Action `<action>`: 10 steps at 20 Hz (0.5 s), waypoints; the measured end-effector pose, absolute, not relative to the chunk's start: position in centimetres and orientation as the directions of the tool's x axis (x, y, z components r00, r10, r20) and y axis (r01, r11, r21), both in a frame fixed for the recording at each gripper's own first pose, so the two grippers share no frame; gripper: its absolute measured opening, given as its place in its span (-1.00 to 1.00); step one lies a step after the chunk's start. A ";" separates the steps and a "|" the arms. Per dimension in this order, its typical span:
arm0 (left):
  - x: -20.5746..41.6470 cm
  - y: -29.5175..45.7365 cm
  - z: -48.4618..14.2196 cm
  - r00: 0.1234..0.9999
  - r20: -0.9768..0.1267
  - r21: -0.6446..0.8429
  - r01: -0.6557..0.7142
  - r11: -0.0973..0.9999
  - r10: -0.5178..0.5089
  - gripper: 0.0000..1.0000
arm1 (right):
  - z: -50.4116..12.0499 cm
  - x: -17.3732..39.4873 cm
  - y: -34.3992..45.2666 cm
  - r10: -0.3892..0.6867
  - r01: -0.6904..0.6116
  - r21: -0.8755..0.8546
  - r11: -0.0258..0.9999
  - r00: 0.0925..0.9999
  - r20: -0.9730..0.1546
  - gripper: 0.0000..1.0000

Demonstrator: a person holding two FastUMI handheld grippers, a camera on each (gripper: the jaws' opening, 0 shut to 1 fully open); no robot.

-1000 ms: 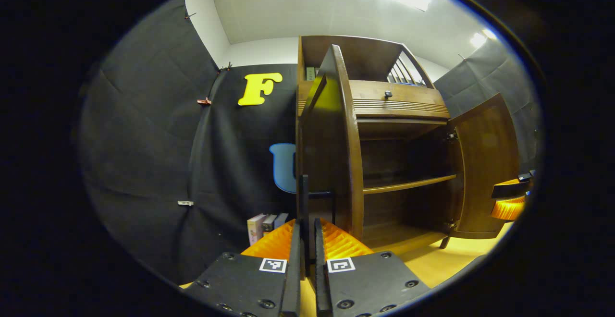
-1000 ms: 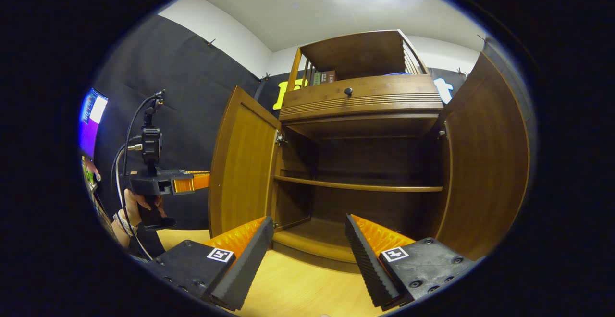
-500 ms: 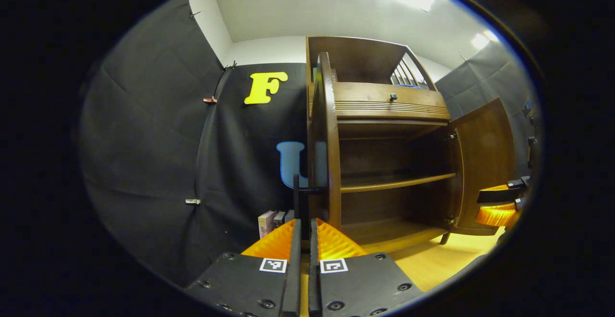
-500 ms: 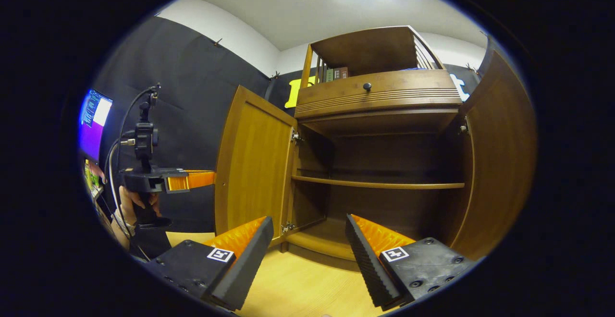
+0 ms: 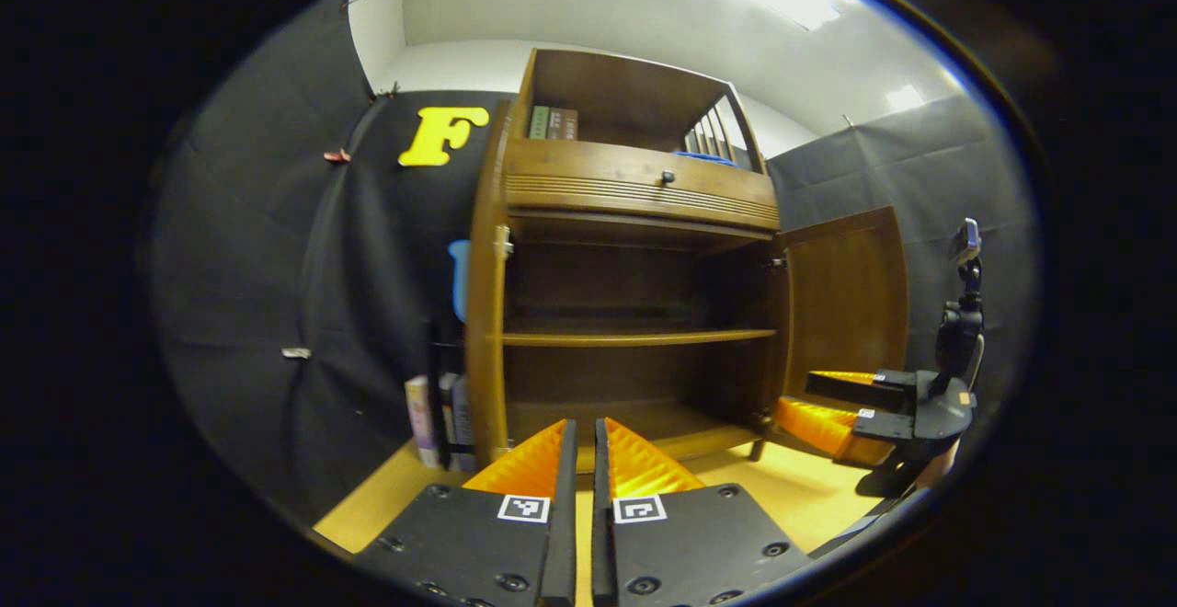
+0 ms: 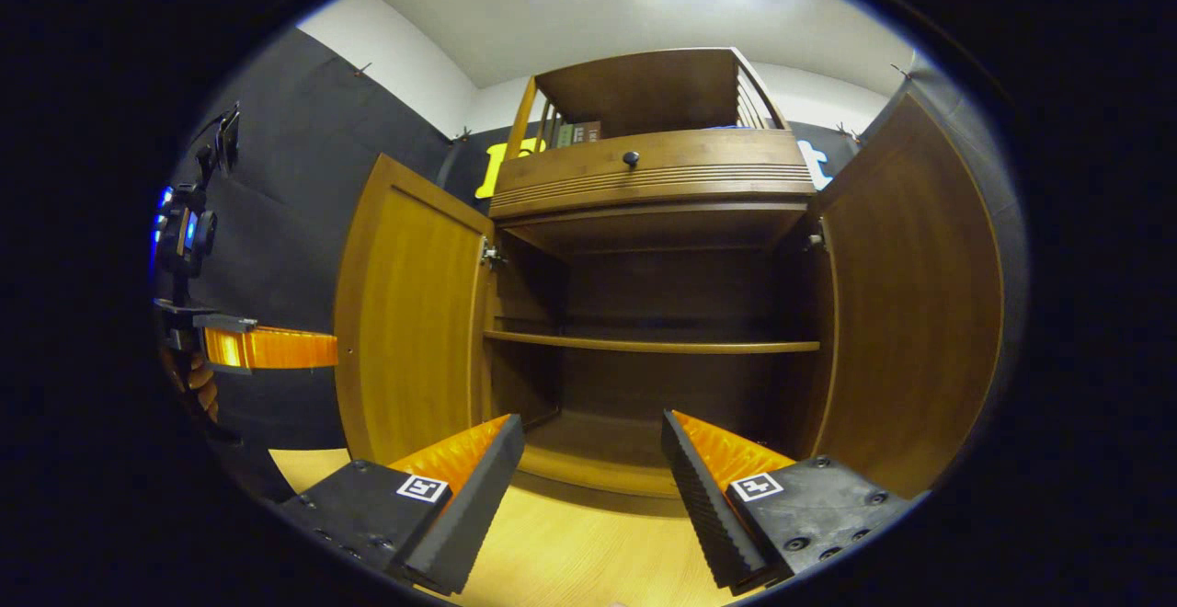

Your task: Open the right door of the double-door shoe cabinet with the right hand, and open the left door with the left hand.

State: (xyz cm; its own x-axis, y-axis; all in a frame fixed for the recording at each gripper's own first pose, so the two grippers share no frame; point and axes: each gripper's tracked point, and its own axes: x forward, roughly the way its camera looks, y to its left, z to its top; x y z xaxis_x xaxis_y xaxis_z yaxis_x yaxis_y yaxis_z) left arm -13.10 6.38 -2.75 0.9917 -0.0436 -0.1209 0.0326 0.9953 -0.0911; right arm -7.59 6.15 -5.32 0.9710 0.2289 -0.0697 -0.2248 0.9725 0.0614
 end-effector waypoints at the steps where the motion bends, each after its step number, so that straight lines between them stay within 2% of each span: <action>1: -12.3 5.3 -3.0 0.990 -0.122 -0.112 0.062 0.992 -0.076 -0.78 | -5.3 -7.5 5.5 0.202 -0.198 0.054 0.979 0.976 -0.080 0.91; 2: -11.4 4.6 -3.1 0.987 -0.128 -0.124 0.081 0.989 -0.096 -0.78 | -5.2 -7.6 4.6 0.170 -0.168 0.037 0.985 0.982 -0.086 0.91; 3: -10.7 4.1 -3.4 0.986 -0.128 -0.129 0.088 0.988 -0.105 -0.91 | -5.0 -7.7 3.5 0.137 -0.136 0.016 0.991 0.987 -0.088 0.90; 7: -8.5 2.2 -3.3 0.987 -0.095 -0.124 0.121 0.985 -0.133 -0.51 | -3.7 -7.9 0.2 0.044 -0.044 -0.006 0.999 0.996 -0.075 0.93; 10: -7.5 0.4 -3.2 0.983 -0.080 -0.093 0.159 0.983 -0.167 0.28 | -3.2 -7.6 -1.4 0.011 -0.010 0.021 1.000 0.998 -0.067 0.94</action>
State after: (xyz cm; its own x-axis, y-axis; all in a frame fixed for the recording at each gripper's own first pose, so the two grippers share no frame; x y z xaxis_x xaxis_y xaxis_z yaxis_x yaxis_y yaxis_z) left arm -7.47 0.41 -3.21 0.9828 -0.1666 -0.0801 0.1591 0.9829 -0.0925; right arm -7.62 -1.37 -3.21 0.9977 0.0114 -0.0671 -0.0099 0.9997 0.0214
